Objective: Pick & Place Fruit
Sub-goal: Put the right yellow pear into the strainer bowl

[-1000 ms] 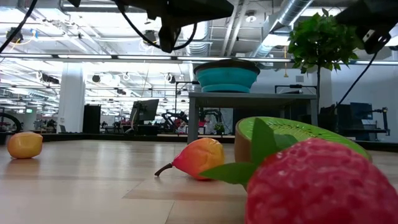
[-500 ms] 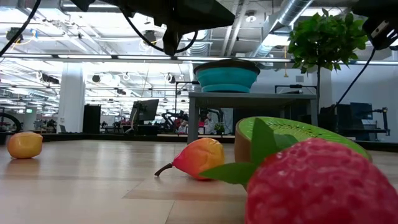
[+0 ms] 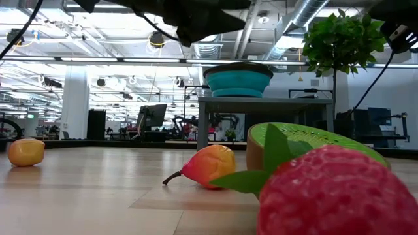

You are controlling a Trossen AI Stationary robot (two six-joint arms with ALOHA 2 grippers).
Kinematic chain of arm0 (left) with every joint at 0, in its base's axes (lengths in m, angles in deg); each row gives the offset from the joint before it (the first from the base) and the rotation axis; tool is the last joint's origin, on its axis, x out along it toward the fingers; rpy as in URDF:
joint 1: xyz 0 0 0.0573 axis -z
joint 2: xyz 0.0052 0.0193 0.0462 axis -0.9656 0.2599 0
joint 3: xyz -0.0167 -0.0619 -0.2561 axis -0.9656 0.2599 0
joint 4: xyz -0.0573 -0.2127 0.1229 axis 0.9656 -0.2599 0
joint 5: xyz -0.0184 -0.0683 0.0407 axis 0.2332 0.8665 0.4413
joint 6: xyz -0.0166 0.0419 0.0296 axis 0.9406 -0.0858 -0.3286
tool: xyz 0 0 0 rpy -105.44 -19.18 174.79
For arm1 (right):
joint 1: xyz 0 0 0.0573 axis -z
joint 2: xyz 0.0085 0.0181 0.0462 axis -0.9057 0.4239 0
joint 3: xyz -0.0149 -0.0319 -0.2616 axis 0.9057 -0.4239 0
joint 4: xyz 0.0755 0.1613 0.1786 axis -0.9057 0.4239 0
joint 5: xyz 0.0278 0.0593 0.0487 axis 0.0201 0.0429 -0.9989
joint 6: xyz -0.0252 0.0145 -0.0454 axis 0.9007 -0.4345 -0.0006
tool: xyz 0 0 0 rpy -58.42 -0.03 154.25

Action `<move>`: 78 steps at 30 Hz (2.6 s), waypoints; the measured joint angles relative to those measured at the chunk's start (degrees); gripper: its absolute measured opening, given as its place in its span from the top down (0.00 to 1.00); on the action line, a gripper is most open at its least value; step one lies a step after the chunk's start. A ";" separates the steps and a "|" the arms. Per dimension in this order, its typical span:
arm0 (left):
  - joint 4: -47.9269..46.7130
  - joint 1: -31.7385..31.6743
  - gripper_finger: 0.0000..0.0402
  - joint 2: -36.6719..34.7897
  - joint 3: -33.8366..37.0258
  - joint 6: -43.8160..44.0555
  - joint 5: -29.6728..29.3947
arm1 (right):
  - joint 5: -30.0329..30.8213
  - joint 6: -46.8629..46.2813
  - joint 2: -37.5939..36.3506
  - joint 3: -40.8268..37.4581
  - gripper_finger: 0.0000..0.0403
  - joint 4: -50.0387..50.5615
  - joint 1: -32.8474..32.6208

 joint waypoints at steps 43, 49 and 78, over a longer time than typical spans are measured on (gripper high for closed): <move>2.50 4.72 0.35 19.19 0.00 8.30 19.25 | 0.10 -0.19 0.02 0.00 1.00 0.22 0.00; 2.76 4.72 0.36 19.32 0.00 8.35 19.69 | 0.17 -0.04 0.02 0.00 1.00 0.22 0.00; 2.91 4.72 0.38 21.49 0.02 9.31 19.67 | 0.04 0.15 0.02 0.00 1.00 0.24 0.00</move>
